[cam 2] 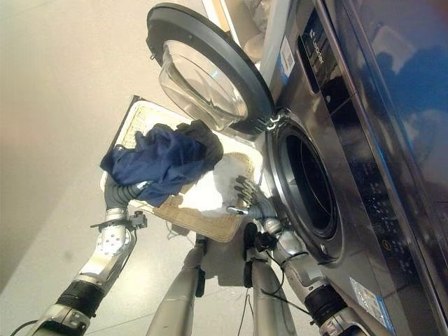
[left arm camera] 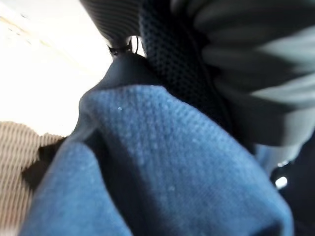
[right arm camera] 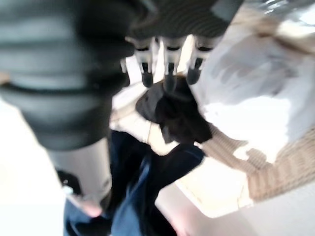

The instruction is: Put the clothes into the washing machine.

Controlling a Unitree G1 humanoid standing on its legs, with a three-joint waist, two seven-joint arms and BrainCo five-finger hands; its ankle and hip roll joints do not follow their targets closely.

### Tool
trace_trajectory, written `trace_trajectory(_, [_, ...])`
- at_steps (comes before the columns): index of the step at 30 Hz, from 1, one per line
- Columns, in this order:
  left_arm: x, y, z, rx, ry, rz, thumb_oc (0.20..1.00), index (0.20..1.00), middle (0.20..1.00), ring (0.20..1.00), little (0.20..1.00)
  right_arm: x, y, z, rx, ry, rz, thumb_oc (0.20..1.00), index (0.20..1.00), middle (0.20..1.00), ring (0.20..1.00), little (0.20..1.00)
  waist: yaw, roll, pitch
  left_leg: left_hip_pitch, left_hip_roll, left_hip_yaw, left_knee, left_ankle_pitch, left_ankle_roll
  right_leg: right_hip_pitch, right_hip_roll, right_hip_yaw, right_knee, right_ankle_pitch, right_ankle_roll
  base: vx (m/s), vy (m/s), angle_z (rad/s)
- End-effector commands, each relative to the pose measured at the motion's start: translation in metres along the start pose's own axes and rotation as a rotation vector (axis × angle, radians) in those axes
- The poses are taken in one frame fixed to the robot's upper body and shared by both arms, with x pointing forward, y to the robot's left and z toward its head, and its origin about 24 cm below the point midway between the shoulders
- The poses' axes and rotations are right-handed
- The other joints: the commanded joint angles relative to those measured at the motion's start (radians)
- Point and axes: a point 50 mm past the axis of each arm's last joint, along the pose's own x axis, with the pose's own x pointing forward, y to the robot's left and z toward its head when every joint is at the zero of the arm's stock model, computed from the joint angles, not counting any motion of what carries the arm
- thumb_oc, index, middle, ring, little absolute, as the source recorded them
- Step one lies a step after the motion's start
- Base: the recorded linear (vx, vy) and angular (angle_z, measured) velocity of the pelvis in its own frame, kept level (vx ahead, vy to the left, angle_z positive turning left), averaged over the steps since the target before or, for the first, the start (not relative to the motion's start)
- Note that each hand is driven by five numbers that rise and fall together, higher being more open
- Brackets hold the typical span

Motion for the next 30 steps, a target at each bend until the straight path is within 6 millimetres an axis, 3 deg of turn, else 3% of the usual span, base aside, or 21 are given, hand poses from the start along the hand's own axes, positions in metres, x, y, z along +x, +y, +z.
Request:
trace_trajectory(1, [0.005,-0.011,0.018,-0.078,-0.087,-0.167,0.200,0.200,0.200,0.200,0.200,0.000,0.013,0.013,0.009,-0.035,0.105,1.000,1.000,1.000,1.000,1.000,-0.027,0.015,-0.011,-0.009,-0.073,0.073,0.077,-0.061,0.033,0.109,-0.029,-0.045,-0.183,0.072,0.078,0.00,0.022,0.07])
trace_trajectory(11, [0.008,-0.043,0.026,-0.310,-0.008,-0.611,0.200,0.200,0.200,0.200,0.200,0.008,0.021,0.019,-0.007,0.031,0.228,1.000,1.000,1.000,1.000,1.000,-0.046,0.023,-0.011,0.011,-0.071,0.097,0.044,-0.055,0.040,0.112,-0.028,-0.039,-0.209,0.096,0.085,0.00,0.005,0.01])
trace_trajectory(21, [0.015,-0.051,0.034,-0.297,0.006,-0.691,0.200,0.200,0.200,0.200,0.200,0.010,0.037,0.014,0.041,0.111,0.362,1.000,1.000,1.000,1.000,1.000,-0.053,0.020,-0.011,0.020,-0.069,0.113,0.016,-0.049,0.047,0.109,-0.025,-0.031,-0.238,0.119,0.092,0.00,-0.002,0.02])
trace_trajectory(30, [0.017,-0.059,0.036,-0.253,0.027,-0.750,0.200,0.200,0.200,0.200,0.200,-0.001,0.058,-0.006,0.319,0.279,0.520,1.000,1.000,1.000,1.000,1.000,-0.055,0.016,-0.011,0.020,-0.067,0.126,-0.004,-0.040,0.050,0.103,-0.022,-0.028,-0.257,0.135,0.093,0.01,0.001,-0.04])
